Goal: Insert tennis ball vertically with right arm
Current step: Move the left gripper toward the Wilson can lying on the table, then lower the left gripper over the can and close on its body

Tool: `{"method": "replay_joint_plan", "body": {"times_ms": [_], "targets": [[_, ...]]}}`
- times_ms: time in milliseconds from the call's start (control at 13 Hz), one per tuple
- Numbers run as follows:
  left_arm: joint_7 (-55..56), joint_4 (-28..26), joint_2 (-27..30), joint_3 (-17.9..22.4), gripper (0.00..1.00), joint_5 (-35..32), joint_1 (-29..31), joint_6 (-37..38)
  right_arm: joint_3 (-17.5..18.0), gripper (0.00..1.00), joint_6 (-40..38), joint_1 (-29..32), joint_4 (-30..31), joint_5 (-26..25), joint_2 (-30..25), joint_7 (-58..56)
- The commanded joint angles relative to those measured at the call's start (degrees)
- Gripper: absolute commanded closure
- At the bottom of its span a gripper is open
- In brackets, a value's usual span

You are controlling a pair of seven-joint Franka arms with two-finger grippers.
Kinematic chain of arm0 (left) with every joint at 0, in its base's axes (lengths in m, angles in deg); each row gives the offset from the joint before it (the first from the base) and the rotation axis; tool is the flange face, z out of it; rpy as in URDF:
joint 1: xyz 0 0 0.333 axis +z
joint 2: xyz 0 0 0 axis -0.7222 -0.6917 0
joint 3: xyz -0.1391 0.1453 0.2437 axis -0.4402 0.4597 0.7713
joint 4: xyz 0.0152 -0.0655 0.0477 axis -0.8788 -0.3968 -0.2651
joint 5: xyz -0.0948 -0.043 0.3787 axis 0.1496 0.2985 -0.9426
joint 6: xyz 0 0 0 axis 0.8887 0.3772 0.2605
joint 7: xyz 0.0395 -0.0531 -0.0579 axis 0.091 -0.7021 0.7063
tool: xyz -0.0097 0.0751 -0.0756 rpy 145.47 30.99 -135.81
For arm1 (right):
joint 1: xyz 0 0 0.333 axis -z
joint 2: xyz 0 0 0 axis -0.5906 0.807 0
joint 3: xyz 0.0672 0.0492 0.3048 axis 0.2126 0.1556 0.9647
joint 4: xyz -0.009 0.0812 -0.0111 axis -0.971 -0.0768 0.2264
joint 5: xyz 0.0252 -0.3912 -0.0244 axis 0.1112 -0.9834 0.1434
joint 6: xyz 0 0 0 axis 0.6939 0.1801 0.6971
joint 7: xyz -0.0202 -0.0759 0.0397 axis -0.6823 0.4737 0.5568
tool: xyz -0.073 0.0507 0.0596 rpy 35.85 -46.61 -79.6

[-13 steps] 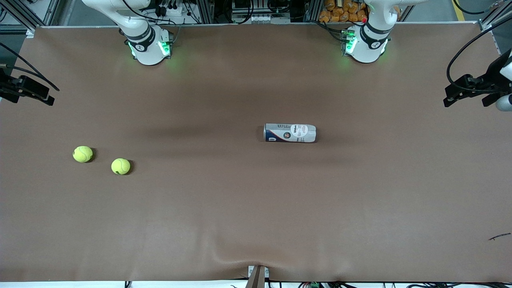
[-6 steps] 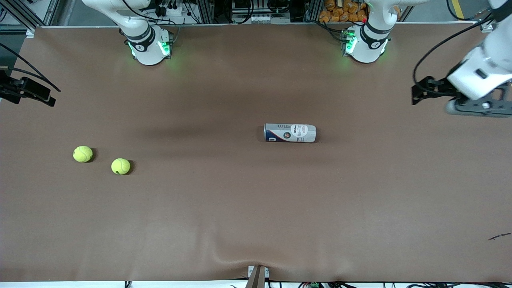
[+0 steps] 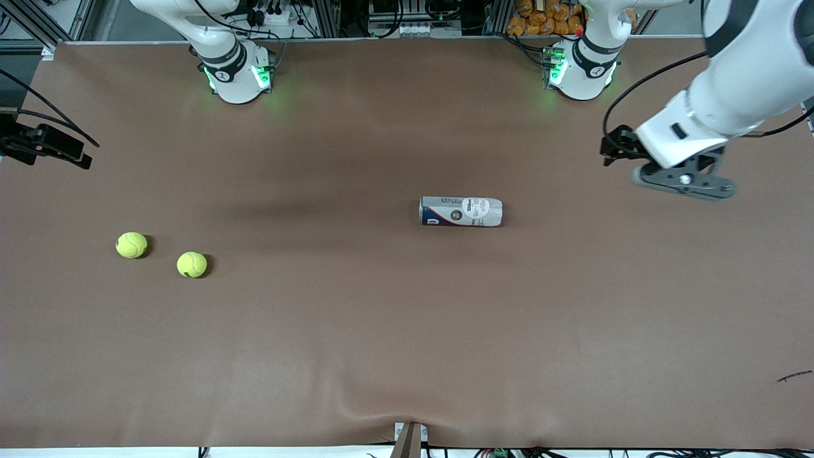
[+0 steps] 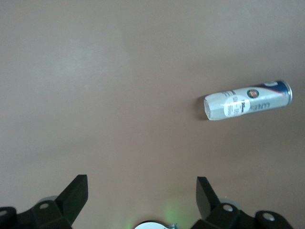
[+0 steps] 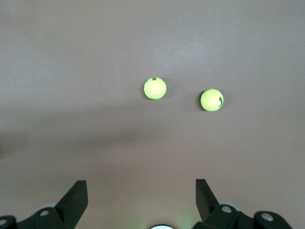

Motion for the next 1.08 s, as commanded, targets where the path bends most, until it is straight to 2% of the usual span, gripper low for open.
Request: {"method": "replay_joint_plan", "body": {"times_ms": [0,385,846,1000], "targets": [[-6.0,0.8,-2.3,-0.4,0.0,0.4,-1.2,0.3,-0.2,0.0,-2.2,-0.2,0.1,-0.7,-0.1,-0.6],[-13.0,0.8,-5.6,-0.7,0.0,-2.2,-7.9,-0.2,-0.1,0.0,-4.9,-0.4,0.1,-0.7,-0.2,0.0],[-37.9,0.6,-14.2,-1.1,0.0,-2.4,-10.7,-8.4,-0.1,0.0,2.2,-0.3,0.2,-0.7,6.6,0.2],[-41.9,0.5,-16.0,-1.2,0.0,-2.5,-10.8,-10.4,-0.2,0.0,3.9,-0.2,0.2,-0.7,6.8,0.2]]}}
